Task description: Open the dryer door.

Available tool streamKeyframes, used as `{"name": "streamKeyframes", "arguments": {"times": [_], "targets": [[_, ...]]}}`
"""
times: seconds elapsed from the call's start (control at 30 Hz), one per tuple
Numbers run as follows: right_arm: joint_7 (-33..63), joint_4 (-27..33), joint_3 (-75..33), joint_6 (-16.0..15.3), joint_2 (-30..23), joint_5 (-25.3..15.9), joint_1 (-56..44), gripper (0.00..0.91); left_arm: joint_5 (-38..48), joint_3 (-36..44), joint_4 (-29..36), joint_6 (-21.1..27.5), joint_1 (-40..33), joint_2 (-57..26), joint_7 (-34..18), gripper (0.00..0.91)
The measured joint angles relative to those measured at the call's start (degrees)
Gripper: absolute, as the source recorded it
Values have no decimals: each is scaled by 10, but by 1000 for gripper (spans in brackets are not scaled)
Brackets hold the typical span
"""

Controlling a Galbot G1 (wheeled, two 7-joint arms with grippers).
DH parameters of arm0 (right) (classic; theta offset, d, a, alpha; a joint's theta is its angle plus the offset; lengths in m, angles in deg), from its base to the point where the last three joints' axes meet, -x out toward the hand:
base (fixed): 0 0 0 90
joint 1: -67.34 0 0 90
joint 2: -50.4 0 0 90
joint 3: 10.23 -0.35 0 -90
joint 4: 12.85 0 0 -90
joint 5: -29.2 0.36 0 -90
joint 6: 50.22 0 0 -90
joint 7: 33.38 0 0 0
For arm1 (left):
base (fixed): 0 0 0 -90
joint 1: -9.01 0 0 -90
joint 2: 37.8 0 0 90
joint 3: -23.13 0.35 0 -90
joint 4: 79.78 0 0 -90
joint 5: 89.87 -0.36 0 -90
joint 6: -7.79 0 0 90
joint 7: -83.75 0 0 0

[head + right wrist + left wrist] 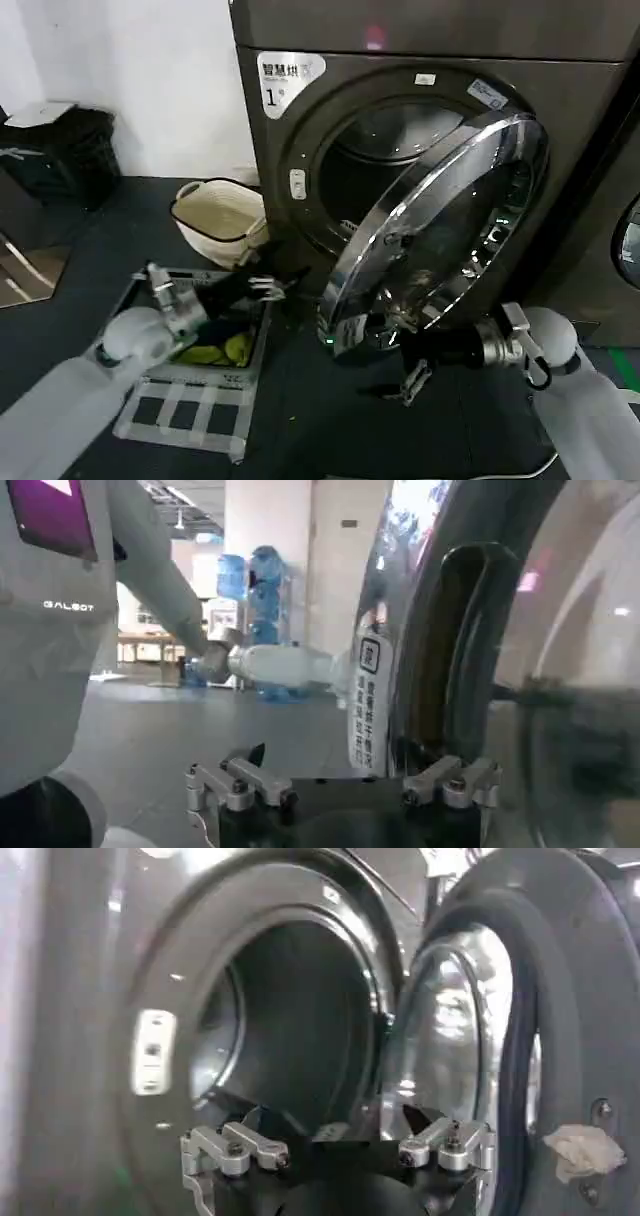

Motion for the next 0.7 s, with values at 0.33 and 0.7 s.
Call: {"name": "streamKeyframes", "arguments": {"times": [0.33, 0.7], "targets": [[15, -20, -65, 5, -6, 8, -62, 907, -2, 123, -9, -3, -92, 22, 5, 907], [15, 14, -167, 9, 1, 17, -117, 907, -4, 173, -17, 0, -105, 53, 11, 907]]}}
